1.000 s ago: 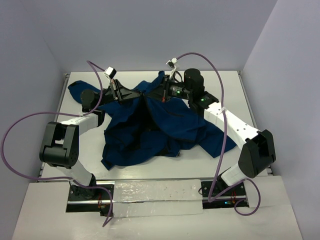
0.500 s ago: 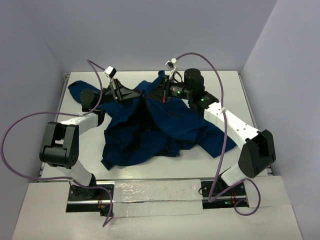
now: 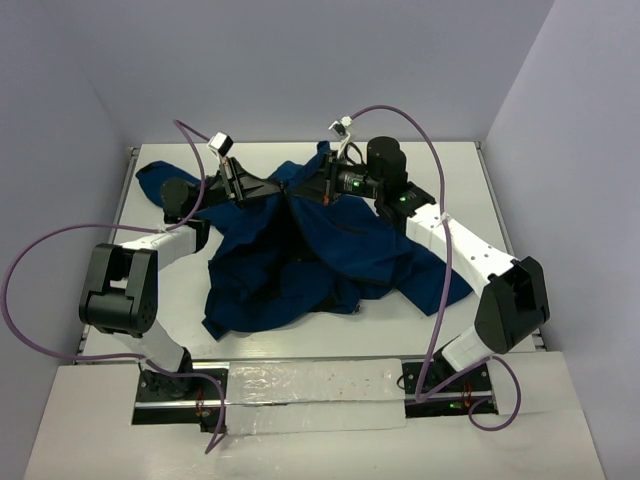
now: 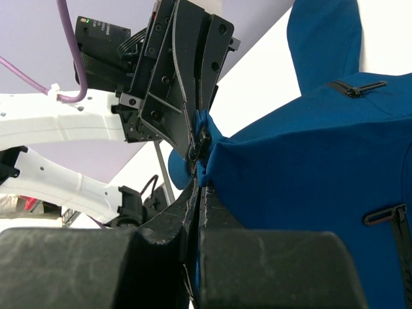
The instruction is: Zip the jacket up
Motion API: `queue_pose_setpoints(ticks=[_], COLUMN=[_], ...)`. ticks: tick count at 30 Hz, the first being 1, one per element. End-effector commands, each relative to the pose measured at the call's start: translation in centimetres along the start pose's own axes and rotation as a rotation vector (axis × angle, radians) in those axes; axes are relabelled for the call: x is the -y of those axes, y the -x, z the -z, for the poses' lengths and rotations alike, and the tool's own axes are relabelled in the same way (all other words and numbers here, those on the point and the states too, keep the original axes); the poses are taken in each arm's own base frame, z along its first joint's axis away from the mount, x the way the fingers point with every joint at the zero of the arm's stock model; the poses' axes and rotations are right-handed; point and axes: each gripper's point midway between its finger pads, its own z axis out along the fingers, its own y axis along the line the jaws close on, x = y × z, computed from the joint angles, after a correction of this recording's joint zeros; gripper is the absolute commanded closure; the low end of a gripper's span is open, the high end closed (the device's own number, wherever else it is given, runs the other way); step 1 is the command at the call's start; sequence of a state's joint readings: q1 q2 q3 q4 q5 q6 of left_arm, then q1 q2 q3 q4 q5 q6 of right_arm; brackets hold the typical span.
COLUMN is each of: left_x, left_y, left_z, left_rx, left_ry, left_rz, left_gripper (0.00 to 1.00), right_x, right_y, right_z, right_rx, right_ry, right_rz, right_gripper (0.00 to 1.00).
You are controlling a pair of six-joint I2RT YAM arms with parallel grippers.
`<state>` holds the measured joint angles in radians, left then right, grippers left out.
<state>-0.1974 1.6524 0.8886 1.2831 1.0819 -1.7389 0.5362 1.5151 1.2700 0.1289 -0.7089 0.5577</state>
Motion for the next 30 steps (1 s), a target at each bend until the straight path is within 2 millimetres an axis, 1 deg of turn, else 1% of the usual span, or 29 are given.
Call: queue_pose_setpoints(ticks=[1, 9, 26, 30], left_x=[5.0, 5.1, 5.5, 5.6], left_y=[-1.3, -1.4, -1.7, -1.9], left_z=[-0.1, -0.1, 0.0, 0.1], left_rx=[-0.042, -0.045, -0.056, -0.061], left_ry=[-0.134, -0.136, -0.141, -0.141], left_rz=[-0.251, -0.252, -0.265, -0.267], left_gripper=[1.0, 1.0, 1.0, 1.0], right_x=[-2.4, -2.7, -2.3, -2.3], right_y=[2.9, 3.2, 4.0, 4.6], right_z=[-0.2, -0.1, -0.6, -0.8], right_rx=[0.065, 0.077, 0.105, 0.119], right_ry=[0.076, 0.084, 0.07, 0.074], right_rz=[0.073, 0.077, 0.078, 0.078], right_gripper=[1.0, 1.0, 1.0, 1.0])
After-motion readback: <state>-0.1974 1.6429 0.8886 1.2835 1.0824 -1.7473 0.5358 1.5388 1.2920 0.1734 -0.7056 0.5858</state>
